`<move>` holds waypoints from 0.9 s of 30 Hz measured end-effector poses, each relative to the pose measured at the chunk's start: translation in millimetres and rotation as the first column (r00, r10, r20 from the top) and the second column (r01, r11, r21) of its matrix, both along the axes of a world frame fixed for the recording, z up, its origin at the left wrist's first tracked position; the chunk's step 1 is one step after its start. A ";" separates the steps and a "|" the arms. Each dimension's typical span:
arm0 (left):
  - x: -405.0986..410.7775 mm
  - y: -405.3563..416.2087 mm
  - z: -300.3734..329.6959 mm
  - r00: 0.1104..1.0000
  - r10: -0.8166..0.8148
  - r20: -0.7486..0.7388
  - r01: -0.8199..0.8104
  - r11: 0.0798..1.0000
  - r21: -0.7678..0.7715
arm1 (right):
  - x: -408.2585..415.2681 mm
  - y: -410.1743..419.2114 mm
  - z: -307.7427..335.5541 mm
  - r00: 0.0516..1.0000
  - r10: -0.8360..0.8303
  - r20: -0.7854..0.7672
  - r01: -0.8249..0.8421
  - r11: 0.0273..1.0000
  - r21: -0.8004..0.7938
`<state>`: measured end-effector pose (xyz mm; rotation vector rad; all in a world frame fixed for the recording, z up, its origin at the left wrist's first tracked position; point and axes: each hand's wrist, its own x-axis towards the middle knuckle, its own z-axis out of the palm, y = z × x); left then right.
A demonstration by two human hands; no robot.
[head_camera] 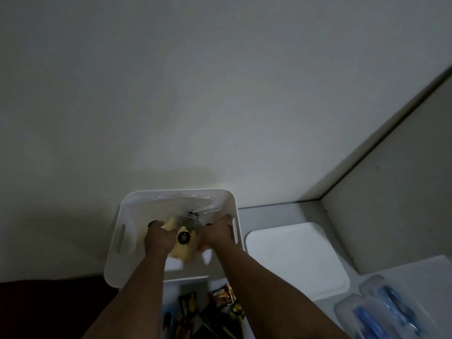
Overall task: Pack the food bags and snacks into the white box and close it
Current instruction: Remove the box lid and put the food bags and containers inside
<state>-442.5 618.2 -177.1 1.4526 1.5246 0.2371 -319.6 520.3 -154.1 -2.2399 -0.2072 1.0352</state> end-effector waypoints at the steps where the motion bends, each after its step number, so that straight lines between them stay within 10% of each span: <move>1: -1.6 -1.6 6.7 1.000 -0.005 0.003 0.005 1.000 0.016 | 0.3 -5.3 7.8 0.999 0.037 -0.004 -0.037 0.999 0.008; 13: 3.5 -70.0 109.7 0.980 -0.033 0.198 0.001 0.987 0.159 | -4.7 -86.7 84.5 0.971 -0.051 0.235 -0.054 0.907 0.417; 27: 27.1 -186.0 120.3 0.954 -0.209 0.217 0.164 0.964 0.210 | 13.4 -215.9 98.1 0.936 -0.280 0.211 0.157 0.873 0.462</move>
